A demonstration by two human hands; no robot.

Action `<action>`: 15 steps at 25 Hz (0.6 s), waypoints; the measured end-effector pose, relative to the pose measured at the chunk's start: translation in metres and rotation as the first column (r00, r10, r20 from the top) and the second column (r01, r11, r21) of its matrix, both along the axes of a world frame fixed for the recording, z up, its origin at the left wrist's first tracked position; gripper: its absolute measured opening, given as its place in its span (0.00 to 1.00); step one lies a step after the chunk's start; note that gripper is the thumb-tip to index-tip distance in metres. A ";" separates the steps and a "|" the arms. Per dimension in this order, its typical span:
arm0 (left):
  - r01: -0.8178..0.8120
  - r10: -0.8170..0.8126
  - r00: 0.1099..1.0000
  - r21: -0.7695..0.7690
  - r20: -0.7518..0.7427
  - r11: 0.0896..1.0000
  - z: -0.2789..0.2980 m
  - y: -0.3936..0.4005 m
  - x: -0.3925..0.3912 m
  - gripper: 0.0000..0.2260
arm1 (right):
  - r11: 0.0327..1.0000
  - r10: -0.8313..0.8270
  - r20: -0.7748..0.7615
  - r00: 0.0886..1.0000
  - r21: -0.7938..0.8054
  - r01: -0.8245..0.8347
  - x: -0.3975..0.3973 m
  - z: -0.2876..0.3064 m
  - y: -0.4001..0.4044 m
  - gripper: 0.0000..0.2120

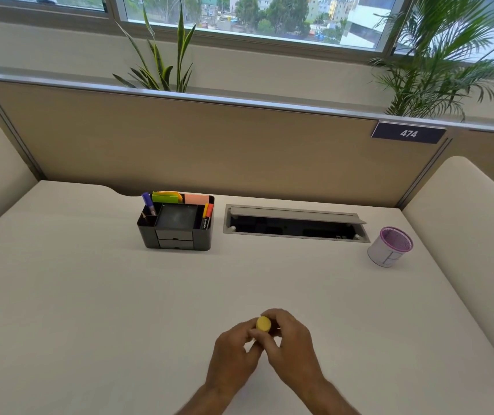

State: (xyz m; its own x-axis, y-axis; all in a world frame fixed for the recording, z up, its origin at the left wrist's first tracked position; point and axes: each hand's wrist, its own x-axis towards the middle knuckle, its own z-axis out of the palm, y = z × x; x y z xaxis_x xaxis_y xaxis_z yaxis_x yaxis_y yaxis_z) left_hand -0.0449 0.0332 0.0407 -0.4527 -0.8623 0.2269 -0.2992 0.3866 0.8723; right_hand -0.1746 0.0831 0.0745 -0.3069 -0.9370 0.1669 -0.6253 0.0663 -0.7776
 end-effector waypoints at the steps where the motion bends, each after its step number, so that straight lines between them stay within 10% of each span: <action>1: 0.017 -0.017 1.000 0.001 -0.007 1.000 0.002 0.000 0.000 0.14 | 1.000 0.005 -0.004 1.000 0.000 -0.005 -0.001 0.001 0.000 0.08; 15: 0.033 -0.032 0.999 -0.053 0.016 0.998 0.002 -0.010 0.003 0.17 | 0.999 -0.024 0.134 0.991 -0.018 0.026 0.002 0.021 -0.002 0.09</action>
State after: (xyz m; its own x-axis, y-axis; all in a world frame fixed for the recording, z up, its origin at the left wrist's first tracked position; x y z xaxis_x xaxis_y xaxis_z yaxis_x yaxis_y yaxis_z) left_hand -0.0416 0.0233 0.0427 -0.4839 -0.8341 0.2647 -0.2987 0.4418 0.8459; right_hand -0.1729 0.0810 0.0956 -0.3512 -0.9256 0.1414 -0.5139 0.0643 -0.8554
